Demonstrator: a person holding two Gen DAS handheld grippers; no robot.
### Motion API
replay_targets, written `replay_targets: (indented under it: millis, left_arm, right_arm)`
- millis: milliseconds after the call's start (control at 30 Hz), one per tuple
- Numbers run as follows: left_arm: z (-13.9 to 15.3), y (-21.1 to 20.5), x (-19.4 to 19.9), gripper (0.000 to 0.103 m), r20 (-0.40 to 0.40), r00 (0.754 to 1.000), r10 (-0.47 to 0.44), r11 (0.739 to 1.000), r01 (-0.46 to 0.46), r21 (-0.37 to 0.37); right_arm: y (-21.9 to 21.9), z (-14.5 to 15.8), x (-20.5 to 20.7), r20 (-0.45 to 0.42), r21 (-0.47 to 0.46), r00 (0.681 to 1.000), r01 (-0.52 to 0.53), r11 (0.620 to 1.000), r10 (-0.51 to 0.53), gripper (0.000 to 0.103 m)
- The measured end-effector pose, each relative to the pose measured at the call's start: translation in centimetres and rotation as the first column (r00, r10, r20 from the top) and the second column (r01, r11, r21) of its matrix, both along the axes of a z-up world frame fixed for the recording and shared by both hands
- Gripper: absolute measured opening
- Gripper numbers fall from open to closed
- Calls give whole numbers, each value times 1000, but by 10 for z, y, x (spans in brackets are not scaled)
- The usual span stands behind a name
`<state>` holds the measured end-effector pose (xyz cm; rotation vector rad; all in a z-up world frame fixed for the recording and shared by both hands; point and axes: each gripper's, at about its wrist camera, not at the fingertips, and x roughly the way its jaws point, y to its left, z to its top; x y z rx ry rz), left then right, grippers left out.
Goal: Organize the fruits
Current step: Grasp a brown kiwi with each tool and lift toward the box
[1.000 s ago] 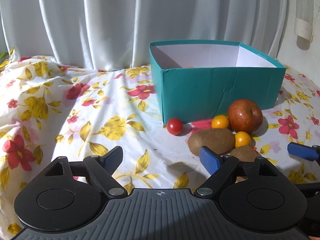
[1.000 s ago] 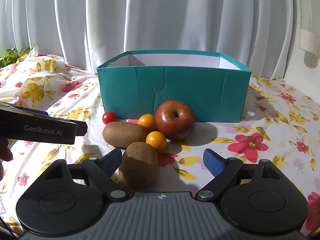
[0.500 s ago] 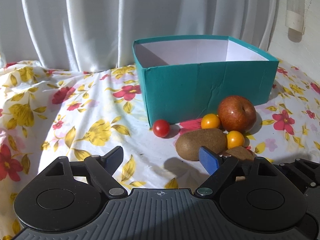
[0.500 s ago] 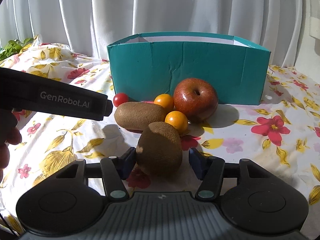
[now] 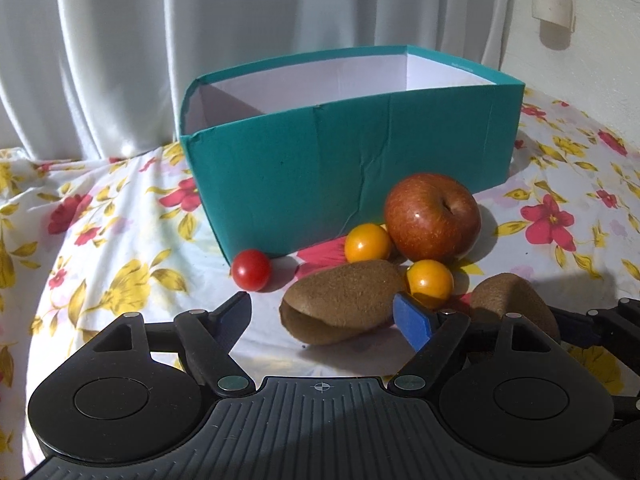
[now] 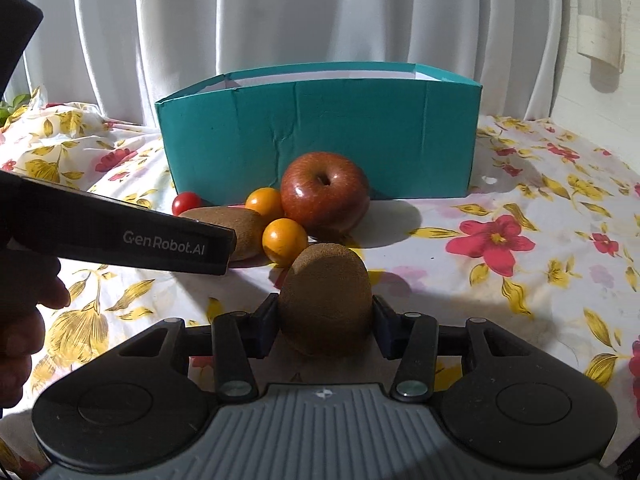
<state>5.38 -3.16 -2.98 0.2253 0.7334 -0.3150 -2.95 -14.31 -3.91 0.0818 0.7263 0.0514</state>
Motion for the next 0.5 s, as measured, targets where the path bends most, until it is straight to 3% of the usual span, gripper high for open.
replay_targets:
  millis: [100, 200, 500]
  left_arm:
    - [-6, -7, 7, 85, -4, 1000, -23, 1000, 23, 3]
    - [-16, -10, 16, 73, -45, 998, -44, 999, 44, -9]
    - [-12, -4, 14, 70, -36, 999, -40, 998, 38, -53]
  right_arm:
    - [-2, -1, 0, 3, -1, 1000, 4, 1000, -4, 47]
    - [-1, -2, 0, 13, -12, 1000, -2, 1000, 2, 47]
    - [-5, -1, 2, 6, 13, 1000, -3, 1000, 3, 47]
